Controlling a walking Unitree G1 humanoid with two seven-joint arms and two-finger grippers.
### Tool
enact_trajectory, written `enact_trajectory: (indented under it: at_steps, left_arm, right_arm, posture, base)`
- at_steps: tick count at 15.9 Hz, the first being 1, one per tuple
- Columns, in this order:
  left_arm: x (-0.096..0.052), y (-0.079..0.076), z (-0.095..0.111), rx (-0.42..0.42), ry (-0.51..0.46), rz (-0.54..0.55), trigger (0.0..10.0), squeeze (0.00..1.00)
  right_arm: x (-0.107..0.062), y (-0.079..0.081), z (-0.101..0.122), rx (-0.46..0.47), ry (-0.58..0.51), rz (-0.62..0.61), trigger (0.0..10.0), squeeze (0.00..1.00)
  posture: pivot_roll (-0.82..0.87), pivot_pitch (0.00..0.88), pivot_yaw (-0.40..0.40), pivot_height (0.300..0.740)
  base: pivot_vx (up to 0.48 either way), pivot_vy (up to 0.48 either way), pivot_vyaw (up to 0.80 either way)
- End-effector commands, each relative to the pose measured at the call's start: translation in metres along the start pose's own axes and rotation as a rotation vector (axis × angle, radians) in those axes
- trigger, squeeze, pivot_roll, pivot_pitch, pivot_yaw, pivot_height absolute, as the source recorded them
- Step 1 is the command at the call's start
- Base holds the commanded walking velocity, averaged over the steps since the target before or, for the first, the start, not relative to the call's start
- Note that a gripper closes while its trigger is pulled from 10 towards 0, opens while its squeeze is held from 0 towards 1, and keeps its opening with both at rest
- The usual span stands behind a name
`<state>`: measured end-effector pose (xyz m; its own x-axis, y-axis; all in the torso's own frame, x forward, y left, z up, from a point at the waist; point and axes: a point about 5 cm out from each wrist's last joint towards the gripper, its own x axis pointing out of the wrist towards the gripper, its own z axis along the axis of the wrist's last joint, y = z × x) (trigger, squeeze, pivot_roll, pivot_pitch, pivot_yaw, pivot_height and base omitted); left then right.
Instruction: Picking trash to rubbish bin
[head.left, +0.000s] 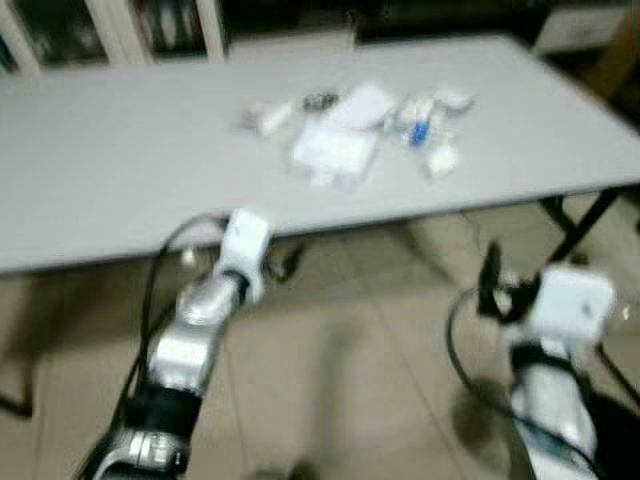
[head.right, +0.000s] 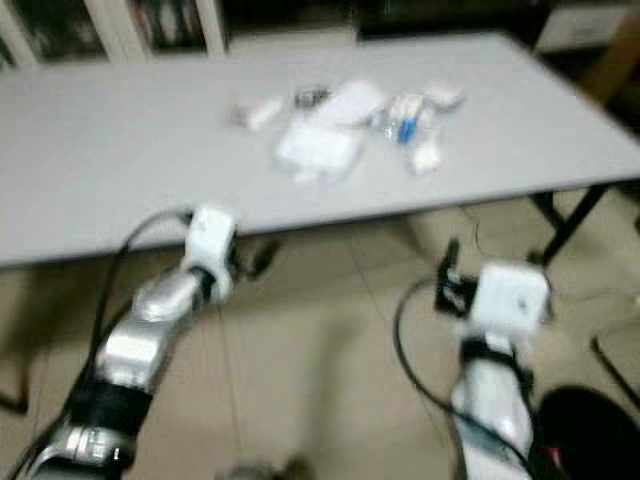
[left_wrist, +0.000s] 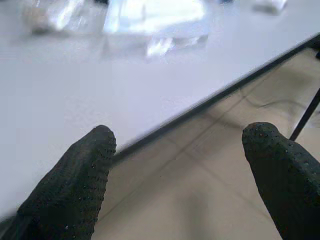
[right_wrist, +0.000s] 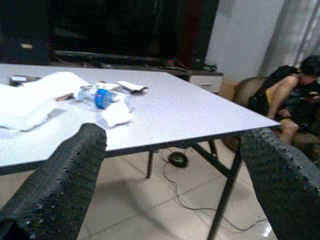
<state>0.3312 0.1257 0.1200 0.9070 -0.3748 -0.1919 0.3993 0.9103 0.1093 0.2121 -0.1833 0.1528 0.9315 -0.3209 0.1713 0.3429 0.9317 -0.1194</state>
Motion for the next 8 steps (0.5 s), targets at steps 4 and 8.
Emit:
enact_trajectory:
  at_steps: [4, 8]
  left_arm:
    - [0.0049, -0.0148, 0.012, 0.011, -0.051, -0.041, 10.0, 0.0]
    - [0.0056, -0.0142, 0.0117, 0.014, -0.051, -0.04, 10.0, 0.0]
  right_arm:
    - [0.0008, -0.0065, -0.0026, -0.027, 0.014, -0.029, 10.0, 0.0]
    - [0.0003, -0.0067, -0.0034, -0.031, 0.02, -0.032, 10.0, 0.0]
  posture:
    - [0.1, 0.117, 0.005, 0.74]
    - [0.1, 0.119, 0.004, 0.74]
  base:
    - [0.48, 0.0, 0.0]
    - [0.48, 0.0, 0.0]
